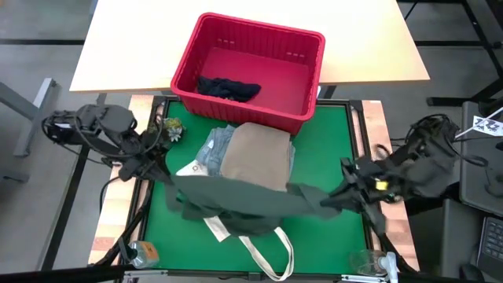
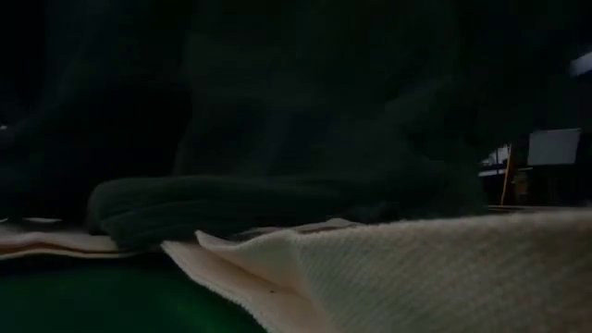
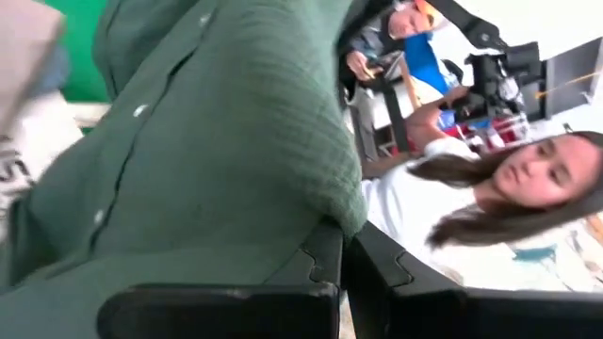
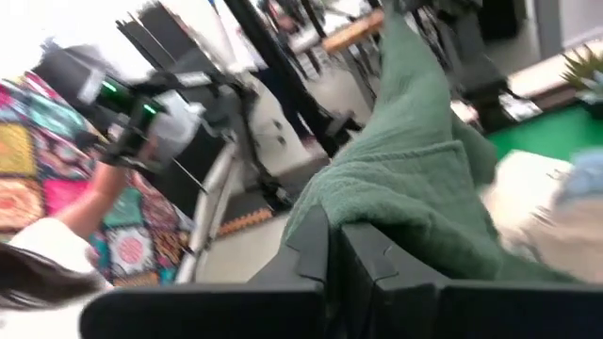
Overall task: Fold Laundry from Bin
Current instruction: Fold the green shirt
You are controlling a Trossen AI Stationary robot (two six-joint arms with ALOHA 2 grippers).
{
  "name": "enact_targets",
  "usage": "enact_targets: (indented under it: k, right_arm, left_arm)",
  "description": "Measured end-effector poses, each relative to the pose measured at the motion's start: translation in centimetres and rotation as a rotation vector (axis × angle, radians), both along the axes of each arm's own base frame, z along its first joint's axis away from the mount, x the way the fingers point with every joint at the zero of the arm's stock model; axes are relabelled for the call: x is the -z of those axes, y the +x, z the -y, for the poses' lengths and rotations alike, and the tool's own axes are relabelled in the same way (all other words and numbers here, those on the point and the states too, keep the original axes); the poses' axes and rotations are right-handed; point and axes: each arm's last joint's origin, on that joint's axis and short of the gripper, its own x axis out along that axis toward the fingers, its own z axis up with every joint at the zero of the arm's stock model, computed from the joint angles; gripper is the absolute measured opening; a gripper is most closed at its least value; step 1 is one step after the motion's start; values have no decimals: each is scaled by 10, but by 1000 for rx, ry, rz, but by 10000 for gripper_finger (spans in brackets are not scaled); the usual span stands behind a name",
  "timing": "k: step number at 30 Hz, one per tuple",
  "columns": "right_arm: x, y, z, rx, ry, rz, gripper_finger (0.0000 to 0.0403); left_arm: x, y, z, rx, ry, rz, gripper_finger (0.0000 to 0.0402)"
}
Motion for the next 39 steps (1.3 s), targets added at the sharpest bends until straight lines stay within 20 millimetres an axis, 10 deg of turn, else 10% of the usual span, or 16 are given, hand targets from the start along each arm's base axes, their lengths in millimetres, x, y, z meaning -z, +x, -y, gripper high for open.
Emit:
enact_targets:
  k: [10,17,39]
  right_arm:
    - [-6,-23,-24,62,72,65,5]
    - [18,-23,-21,160,-12,-105,5]
    - [120,-33,16,628,-207,-613,5]
  left_arm:
    - [-27,-18,2,-97,5,71,0]
    - [-4,-11,-3,-296,170,-140,0]
    - [109,113,-5,-583,1041,-675,0]
